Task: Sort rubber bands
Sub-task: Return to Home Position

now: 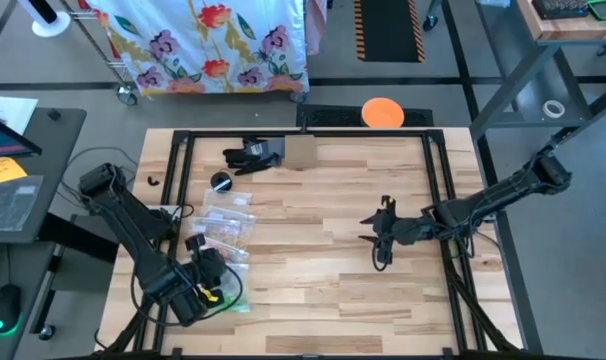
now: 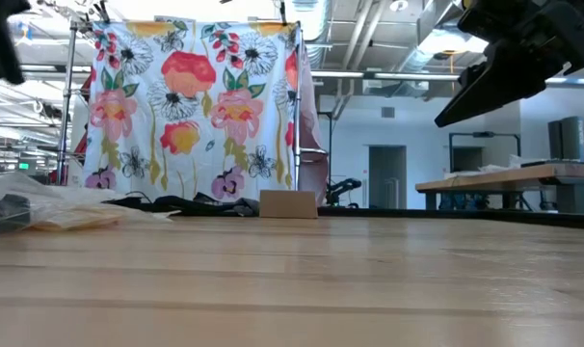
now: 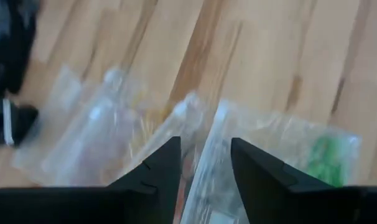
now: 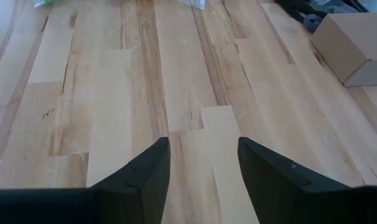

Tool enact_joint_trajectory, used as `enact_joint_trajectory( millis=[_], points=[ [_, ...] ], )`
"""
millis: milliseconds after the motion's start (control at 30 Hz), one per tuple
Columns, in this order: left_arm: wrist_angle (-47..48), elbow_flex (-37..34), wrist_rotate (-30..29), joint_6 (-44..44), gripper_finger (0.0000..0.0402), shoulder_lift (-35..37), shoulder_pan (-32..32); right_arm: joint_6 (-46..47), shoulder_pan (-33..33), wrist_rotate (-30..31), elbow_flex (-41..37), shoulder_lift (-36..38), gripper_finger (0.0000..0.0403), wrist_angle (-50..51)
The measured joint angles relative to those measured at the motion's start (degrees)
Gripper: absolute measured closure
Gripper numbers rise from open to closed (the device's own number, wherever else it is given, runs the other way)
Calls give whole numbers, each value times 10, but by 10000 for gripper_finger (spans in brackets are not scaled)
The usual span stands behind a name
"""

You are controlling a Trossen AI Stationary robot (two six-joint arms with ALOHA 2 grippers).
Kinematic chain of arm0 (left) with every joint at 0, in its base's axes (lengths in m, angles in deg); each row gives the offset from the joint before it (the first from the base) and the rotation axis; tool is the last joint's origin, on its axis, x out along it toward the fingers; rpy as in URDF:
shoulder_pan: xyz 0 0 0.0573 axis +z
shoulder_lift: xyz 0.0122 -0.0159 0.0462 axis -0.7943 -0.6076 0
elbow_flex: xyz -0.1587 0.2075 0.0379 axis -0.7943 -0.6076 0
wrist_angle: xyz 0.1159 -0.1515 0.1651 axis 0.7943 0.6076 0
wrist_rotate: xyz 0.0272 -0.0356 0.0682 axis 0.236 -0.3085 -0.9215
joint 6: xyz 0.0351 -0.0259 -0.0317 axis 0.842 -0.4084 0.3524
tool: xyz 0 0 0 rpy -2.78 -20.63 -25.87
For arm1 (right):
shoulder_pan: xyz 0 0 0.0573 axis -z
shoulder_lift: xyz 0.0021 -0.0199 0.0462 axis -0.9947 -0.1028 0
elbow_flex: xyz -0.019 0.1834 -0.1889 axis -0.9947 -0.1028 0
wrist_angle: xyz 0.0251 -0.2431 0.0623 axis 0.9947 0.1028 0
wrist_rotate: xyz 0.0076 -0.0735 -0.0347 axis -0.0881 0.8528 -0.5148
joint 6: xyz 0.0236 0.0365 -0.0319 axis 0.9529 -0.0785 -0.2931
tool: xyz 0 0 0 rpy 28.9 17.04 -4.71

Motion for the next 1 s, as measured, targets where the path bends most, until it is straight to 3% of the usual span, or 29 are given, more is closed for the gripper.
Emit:
enact_joint_trajectory(
  millis=[133,300,433,533,667,733,833,1000],
  points=[
    [-15,43,-63,63,264,0,-2,0,9,-1,7,0,220,3],
    [-160,27,-261,202,265,0,3,-48,-11,-8,42,29,220,14],
    [-335,-38,-256,330,265,0,62,-51,-44,16,57,96,220,57],
    [-551,-112,-157,469,265,0,123,-35,-75,49,57,160,220,100],
    [-905,-218,78,635,265,-5,233,19,-113,127,51,239,220,166],
    [-1029,-252,157,675,265,-13,288,38,-127,174,29,273,220,174],
    [-1125,-270,252,720,265,-12,367,9,-126,240,-25,307,220,113],
    [-1132,-269,407,707,265,33,493,-156,-71,224,-112,352,224,-47]
  ],
)
